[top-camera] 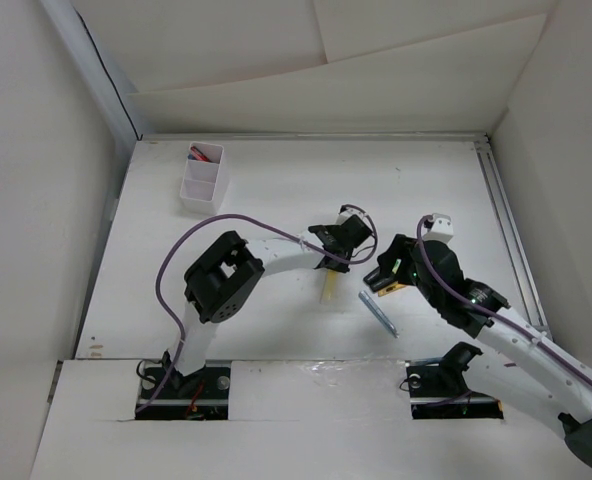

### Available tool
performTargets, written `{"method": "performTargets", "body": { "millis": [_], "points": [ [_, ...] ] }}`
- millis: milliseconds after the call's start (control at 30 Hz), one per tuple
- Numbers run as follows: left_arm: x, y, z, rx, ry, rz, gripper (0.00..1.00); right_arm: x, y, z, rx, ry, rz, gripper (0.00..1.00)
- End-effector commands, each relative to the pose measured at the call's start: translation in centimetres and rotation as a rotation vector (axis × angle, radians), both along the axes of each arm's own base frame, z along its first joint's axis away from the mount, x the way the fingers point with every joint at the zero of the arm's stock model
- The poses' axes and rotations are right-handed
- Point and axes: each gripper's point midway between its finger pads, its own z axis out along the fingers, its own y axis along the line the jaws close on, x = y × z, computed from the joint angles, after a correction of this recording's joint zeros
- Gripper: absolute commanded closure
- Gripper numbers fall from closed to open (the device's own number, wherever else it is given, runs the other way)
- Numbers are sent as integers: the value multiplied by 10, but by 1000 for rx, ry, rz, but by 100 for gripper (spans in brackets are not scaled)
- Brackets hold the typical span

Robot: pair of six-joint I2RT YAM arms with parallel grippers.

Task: Sort the stationery into containers
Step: Grab a piece of stationery with the left arm, then place the stationery into the container

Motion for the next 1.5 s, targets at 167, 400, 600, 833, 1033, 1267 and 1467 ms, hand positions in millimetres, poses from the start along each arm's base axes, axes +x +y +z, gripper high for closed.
{"method": "performTargets", "body": {
  "millis": [167, 400, 600, 833, 1033, 1267, 1467],
  "points": [
    [-17, 6, 13, -13, 53, 3, 100, 3, 3, 15, 17, -52, 30, 28],
    [11, 21, 91, -201, -57, 109, 100, 2, 7, 20, 29, -66, 51, 28],
    [76, 87, 181, -383, -267, 350, 100, 0, 15, 19, 55, -64, 91, 28],
    [140, 202, 229, -506, -448, 645, 100, 2, 24, 22, 76, -80, 126, 28],
    [172, 304, 266, -502, -658, 917, 100, 8, 37, 23, 104, -103, 167, 28],
    [201, 378, 297, -253, -866, 1102, 100, 13, 58, 21, 130, -148, 263, 28],
    [229, 393, 287, -81, -924, 1123, 100, 11, 69, 10, 144, -161, 324, 28]
  ]
}}
